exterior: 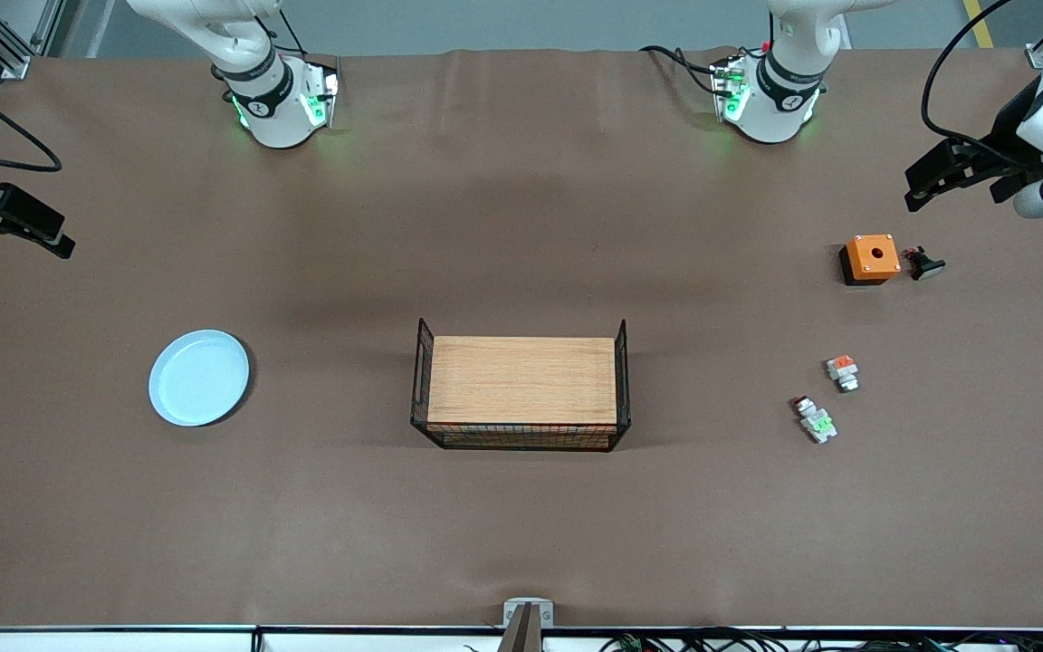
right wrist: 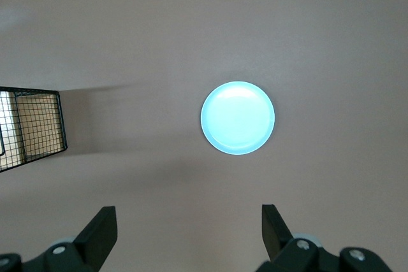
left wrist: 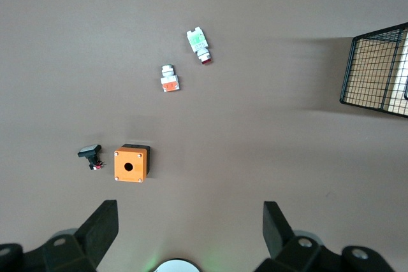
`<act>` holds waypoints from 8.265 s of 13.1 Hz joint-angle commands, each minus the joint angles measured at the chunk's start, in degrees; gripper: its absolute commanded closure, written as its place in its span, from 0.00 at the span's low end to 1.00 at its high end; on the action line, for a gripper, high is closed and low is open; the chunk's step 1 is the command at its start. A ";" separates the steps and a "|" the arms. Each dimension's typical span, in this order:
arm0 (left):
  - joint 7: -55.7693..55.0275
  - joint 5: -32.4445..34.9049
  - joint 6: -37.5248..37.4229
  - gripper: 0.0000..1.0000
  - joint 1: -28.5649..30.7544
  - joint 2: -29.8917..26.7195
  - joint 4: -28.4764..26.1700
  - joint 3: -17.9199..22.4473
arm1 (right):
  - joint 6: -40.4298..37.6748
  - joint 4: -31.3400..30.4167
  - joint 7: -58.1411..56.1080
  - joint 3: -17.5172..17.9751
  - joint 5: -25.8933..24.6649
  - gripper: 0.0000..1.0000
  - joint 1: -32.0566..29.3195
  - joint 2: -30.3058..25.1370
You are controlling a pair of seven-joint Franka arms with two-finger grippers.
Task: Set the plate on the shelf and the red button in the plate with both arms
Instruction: 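Reach the right gripper to the blue plate while the left gripper reaches the button, then grasp the plate rim with the right gripper while the left gripper grasps the button, then lift the blue plate with the right gripper and carry it toward the basket, then lower the blue plate onto the wooden basket base with the right gripper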
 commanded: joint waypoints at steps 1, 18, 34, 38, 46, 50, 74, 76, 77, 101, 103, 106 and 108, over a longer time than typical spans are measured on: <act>0.72 -0.61 -1.12 0.00 0.16 -0.21 0.79 -0.02 | -1.01 1.51 0.00 0.03 0.71 0.00 -0.29 0.76; -13.51 6.33 25.58 0.00 3.58 25.52 -4.21 0.86 | -1.10 1.07 -0.09 0.03 0.01 0.00 -0.20 0.94; -26.26 6.95 47.92 0.13 3.06 44.43 -5.89 1.39 | 30.07 -23.63 -9.84 0.03 -5.00 0.00 -10.83 13.40; -26.26 7.65 50.38 0.23 2.89 46.62 -5.89 1.39 | 39.48 -23.54 -9.93 0.12 -4.91 0.00 -12.42 21.31; -31.19 10.20 42.85 1.00 1.74 40.33 -5.53 0.51 | 46.44 -23.19 -15.37 0.38 -4.83 0.01 -15.14 30.73; -30.66 10.20 34.67 1.00 1.65 30.57 -5.01 -3.00 | 47.41 -23.27 -18.01 0.56 -4.74 0.20 -15.85 31.61; -28.11 -1.40 8.20 1.00 2.01 17.10 5.63 -10.03 | 29.07 -23.27 -25.66 0.47 11.17 0.99 -15.93 25.65; -28.02 -1.40 8.20 1.00 1.92 17.10 5.63 -9.95 | 23.89 -23.36 -22.95 0.38 11.17 0.99 -15.85 22.14; -28.02 -1.40 8.20 1.00 1.92 17.10 5.63 -9.95 | 20.47 -23.36 -21.63 0.38 11.08 0.99 -15.59 20.03; -27.85 -1.31 8.20 1.00 2.36 16.84 5.63 -9.95 | 5.46 -21.17 79.23 0.73 11.35 1.00 36.42 -9.00; -27.85 -1.31 8.20 1.00 2.36 16.84 5.63 -9.86 | 11.61 -20.12 90.21 0.73 11.78 1.00 41.43 -6.28; -27.85 -1.31 8.20 1.00 2.18 16.92 5.63 -9.86 | 16.11 -12.67 107.17 0.64 12.14 1.00 44.61 1.88; -27.85 -1.31 8.46 1.00 2.18 17.27 5.63 -9.86 | 20.06 -7.56 119.39 0.64 12.14 1.00 45.41 7.59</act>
